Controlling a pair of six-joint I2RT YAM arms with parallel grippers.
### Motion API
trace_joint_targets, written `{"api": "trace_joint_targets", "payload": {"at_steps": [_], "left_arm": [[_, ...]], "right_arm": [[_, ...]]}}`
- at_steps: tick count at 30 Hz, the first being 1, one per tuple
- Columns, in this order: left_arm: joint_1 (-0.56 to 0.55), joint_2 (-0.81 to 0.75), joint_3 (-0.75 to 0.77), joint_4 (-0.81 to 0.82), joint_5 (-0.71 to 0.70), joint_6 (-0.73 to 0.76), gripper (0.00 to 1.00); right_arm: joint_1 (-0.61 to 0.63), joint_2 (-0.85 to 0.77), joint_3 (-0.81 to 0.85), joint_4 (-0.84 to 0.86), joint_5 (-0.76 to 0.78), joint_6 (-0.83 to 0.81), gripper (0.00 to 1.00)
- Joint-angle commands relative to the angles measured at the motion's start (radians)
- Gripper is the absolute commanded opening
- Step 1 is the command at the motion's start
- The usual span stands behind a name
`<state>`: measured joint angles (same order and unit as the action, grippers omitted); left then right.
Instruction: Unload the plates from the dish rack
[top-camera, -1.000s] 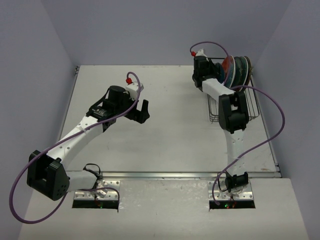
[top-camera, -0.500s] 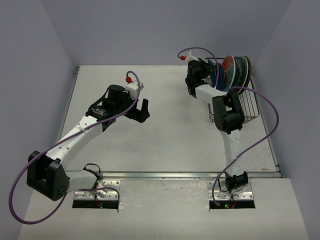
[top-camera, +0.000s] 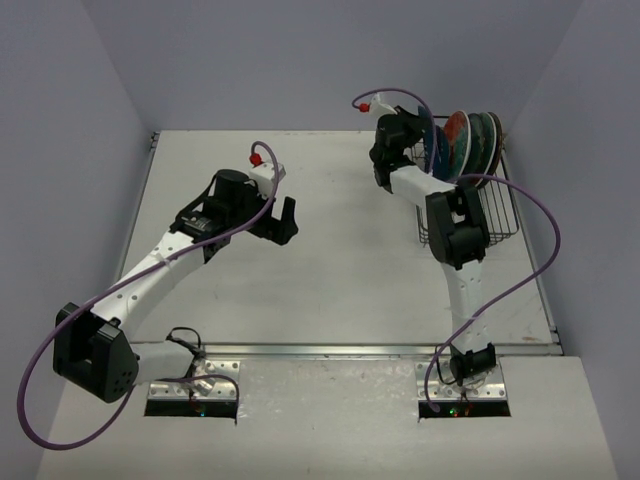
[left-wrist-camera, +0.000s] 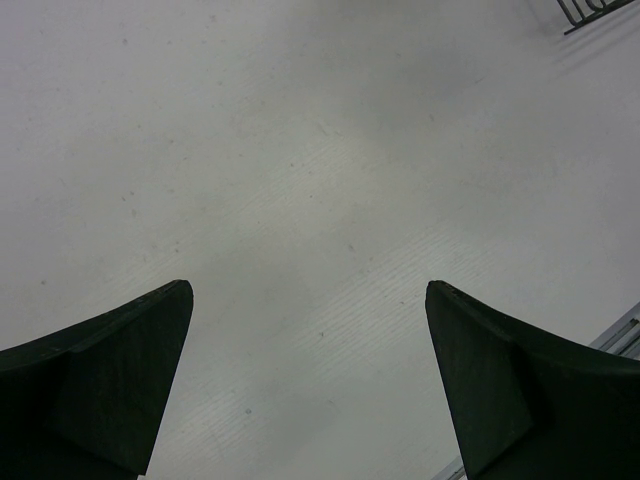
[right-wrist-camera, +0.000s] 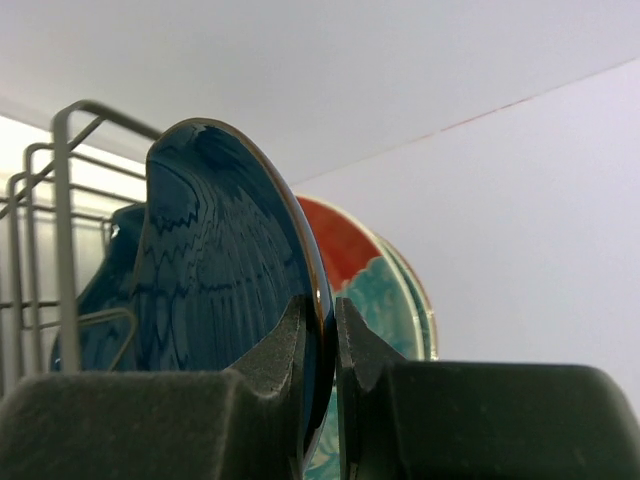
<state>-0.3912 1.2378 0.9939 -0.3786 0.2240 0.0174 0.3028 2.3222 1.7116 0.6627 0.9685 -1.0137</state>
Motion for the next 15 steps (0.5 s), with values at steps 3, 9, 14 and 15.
{"api": "trace_joint_targets", "payload": {"at_steps": [3,9,14,15], "left_arm": [[0.018,-0.034,0.047,0.023,0.001,-0.007,1.0],[0.031,-0.036,0.058,0.02,0.009,-0.041,1.0],[0.048,-0.053,0.05,0.031,0.042,-0.05,1.0],[0.049,-0.056,0.047,0.036,0.045,-0.051,1.0]], "right_arm": [[-0.008,-0.155,0.072,0.246,0.035,-0.164,0.0],[0.018,-0.189,0.063,0.263,0.02,-0.202,0.0],[0.022,-0.266,0.059,-0.012,0.02,0.022,0.0],[0.022,-0.29,0.075,-0.075,0.015,0.073,0.0]]}}
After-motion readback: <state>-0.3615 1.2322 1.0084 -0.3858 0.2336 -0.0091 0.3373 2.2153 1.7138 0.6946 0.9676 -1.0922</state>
